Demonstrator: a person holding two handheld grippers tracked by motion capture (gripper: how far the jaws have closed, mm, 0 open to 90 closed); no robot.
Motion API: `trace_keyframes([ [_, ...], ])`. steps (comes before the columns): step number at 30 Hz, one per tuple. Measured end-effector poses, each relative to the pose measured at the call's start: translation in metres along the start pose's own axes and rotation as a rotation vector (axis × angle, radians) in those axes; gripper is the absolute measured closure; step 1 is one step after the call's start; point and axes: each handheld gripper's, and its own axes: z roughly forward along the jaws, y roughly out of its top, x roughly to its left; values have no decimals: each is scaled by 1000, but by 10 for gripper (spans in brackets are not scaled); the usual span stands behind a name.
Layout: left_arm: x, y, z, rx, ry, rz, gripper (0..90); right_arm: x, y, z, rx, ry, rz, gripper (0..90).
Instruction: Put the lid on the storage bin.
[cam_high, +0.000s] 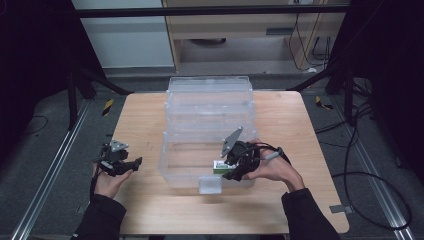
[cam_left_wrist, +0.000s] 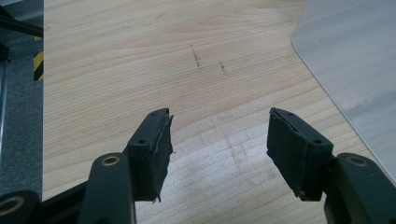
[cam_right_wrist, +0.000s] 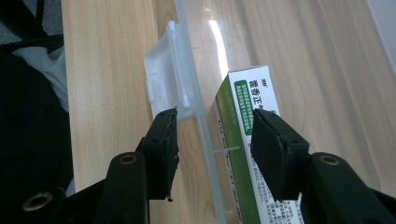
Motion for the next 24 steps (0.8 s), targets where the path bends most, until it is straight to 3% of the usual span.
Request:
trace_keyframes([
  [11, -1, 1, -1, -1, 4, 1, 393, 4, 0, 9, -7, 26, 4, 524],
  [24, -2, 2, -2, -6, 4, 6, 393, 6, 6, 29, 48, 58, -7, 546],
])
